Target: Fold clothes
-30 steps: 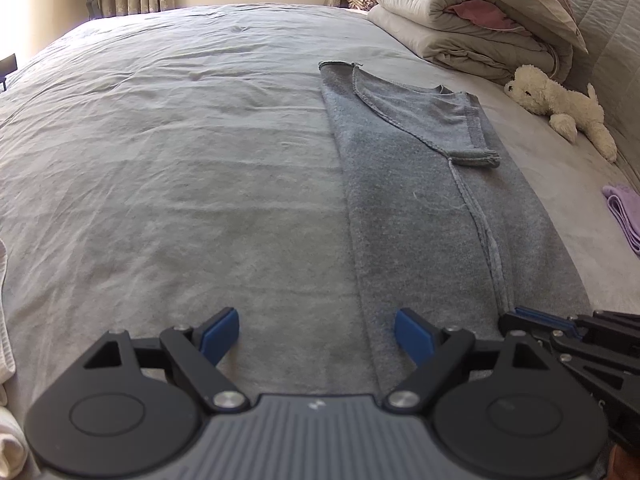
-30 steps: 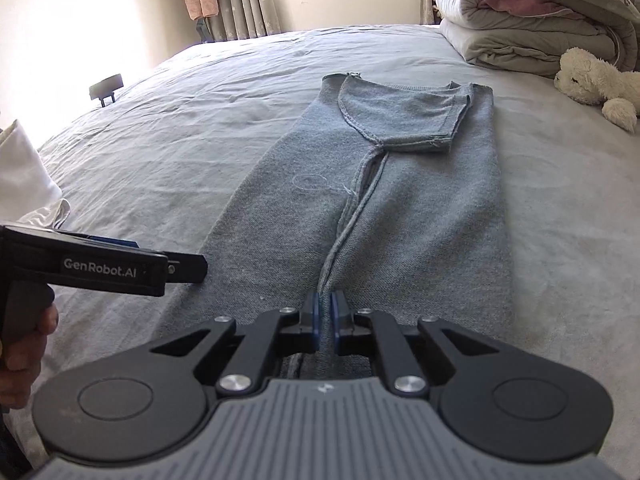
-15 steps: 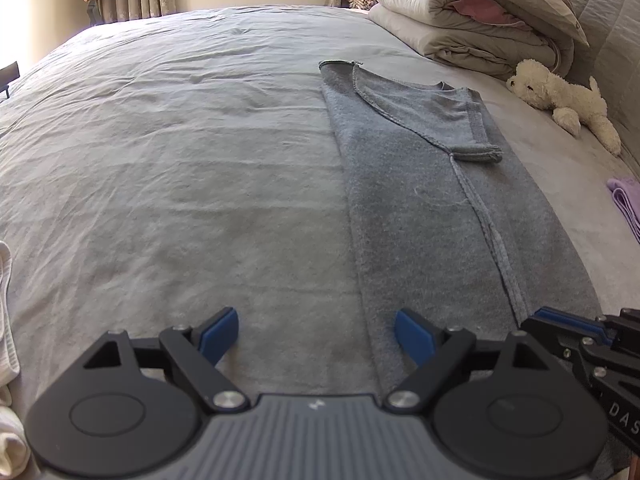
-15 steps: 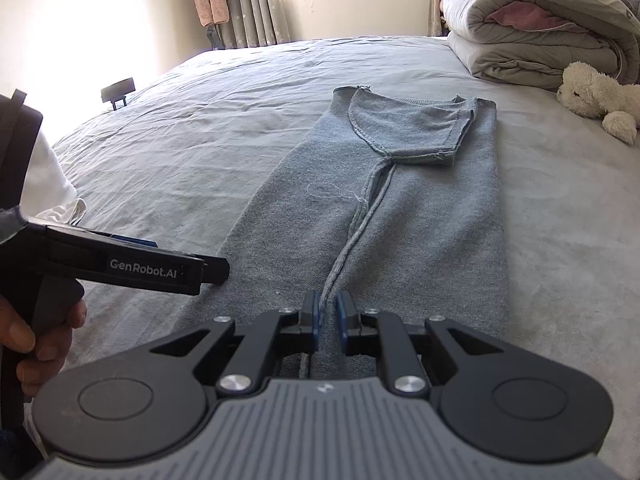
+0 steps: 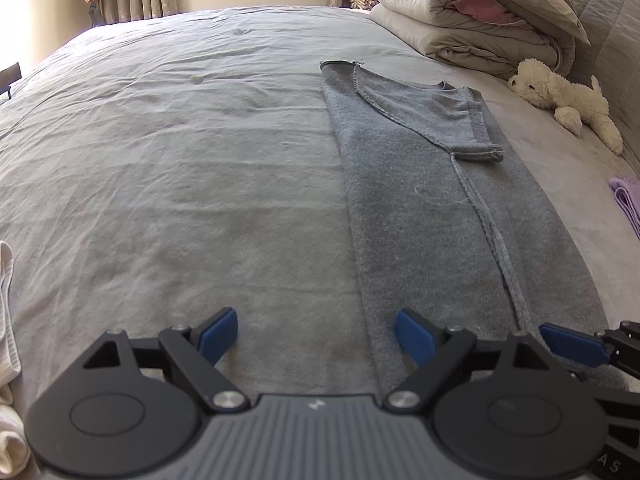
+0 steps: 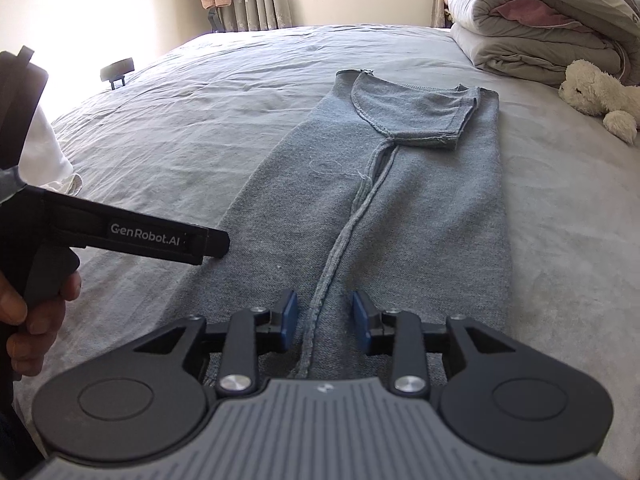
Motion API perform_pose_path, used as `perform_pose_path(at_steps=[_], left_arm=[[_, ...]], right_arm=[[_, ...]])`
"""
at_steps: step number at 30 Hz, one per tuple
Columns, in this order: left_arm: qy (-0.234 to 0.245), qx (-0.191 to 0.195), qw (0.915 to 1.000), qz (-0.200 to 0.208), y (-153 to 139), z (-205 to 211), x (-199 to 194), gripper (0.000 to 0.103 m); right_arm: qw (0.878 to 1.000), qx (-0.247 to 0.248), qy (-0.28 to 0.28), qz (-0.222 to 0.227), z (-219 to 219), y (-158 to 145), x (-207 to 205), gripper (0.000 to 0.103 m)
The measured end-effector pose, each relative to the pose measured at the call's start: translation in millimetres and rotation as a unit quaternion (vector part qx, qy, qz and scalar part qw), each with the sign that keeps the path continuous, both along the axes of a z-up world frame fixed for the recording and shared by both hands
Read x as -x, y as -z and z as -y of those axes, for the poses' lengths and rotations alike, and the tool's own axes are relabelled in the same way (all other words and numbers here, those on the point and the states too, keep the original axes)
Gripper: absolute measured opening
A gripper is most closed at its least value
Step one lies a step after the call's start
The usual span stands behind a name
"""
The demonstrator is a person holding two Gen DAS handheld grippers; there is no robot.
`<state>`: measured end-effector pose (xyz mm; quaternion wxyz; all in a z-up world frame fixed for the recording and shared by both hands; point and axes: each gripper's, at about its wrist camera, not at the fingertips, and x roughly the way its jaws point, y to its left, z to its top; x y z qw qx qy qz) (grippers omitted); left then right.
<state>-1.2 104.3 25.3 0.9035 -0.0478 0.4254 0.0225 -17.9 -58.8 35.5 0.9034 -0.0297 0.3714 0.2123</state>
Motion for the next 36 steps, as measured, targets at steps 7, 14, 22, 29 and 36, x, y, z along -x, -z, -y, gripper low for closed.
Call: perform_pose_path(at_steps=[7,14,22,29,36], left_arm=[[-0.001,-0.003,1.0000,0.001,0.0,0.8,0.3,0.088],[0.006,-0.006,1.0000,0.002,0.1,4.9,2.4,0.088],[0.006,-0.005,1.0000,0.003,-0.1,5.9,2.9,0.089],[0.008,-0.004,1.0000,0.003,-0.5,7.2,3.3,0.089],[0.003,-0.001,1.0000,0.003,-1.0,6.6,4.2,0.089]], right_arm=[[1.000,0.005,0.004,0.004,-0.5,-1.4,1.8,0.035],[1.000,0.007,0.004,0.005,-2.8,-1.5,2.3,0.035],[1.000,0.002,0.005,0.007,-2.2,-3.5,2.7,0.035],[1.000,-0.003,-0.010,0.013,-3.1,-9.9,9.0,0.038],[0.999,0.005,-0.038,0.016,1.2,-15.7,20.5,0.042]])
